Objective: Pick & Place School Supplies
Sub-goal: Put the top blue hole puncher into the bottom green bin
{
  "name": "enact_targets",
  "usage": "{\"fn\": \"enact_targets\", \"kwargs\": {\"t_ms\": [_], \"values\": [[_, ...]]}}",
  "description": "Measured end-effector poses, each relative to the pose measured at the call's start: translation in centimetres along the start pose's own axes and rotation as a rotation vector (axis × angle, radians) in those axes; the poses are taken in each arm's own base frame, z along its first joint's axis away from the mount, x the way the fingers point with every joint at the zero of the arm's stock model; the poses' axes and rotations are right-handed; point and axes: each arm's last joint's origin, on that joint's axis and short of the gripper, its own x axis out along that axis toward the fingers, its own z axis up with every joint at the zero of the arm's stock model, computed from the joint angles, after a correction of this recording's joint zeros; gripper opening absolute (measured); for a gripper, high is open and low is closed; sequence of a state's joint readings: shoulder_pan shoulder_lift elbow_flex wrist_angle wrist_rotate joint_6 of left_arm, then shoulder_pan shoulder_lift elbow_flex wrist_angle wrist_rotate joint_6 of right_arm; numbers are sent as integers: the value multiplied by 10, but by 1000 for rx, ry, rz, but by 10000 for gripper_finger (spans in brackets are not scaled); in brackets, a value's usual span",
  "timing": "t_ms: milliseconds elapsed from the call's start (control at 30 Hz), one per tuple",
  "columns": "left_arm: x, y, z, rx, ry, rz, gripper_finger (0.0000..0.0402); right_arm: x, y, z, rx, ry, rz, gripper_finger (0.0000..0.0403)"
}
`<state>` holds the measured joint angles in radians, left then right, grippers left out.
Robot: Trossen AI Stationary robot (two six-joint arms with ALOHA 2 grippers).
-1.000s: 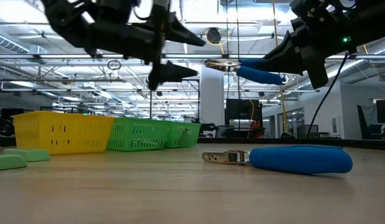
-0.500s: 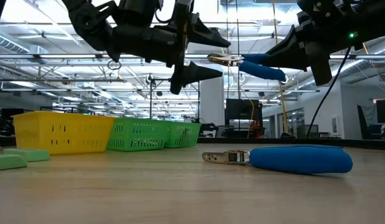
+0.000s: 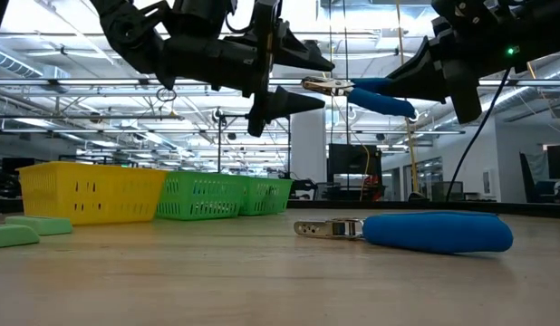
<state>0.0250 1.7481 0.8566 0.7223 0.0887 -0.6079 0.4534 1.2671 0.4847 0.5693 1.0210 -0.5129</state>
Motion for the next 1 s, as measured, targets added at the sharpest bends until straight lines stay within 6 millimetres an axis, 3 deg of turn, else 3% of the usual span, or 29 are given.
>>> {"fn": "enact_targets", "kwargs": {"t_ms": [1000], "values": [[0,-1,1,1,-11,-6,196,0,0,0,5,-3,1,43]]}}
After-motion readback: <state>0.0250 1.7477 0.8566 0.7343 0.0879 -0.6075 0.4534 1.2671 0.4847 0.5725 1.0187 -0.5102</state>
